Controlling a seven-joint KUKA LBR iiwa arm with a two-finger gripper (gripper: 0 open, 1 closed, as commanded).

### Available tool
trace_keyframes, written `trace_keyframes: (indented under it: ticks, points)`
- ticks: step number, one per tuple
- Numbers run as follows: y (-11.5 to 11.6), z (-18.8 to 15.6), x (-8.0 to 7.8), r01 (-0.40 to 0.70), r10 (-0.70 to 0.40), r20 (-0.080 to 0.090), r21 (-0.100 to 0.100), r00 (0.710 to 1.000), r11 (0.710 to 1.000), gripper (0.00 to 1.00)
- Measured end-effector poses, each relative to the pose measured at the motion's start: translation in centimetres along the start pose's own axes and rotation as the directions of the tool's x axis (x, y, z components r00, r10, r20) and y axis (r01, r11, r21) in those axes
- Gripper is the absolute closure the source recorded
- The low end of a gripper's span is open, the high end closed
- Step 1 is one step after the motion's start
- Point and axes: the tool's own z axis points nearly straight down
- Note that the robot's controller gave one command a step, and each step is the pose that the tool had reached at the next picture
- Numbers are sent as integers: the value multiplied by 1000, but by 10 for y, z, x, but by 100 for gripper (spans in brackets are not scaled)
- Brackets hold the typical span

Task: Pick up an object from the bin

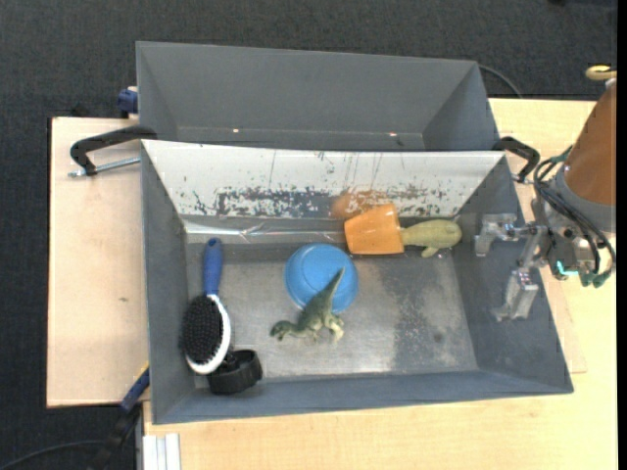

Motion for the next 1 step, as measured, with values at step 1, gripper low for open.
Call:
trace_keyframes:
  ticks: [1]
  points:
    - [38,118,-46,-5,5,0,-2,1000,1000,0]
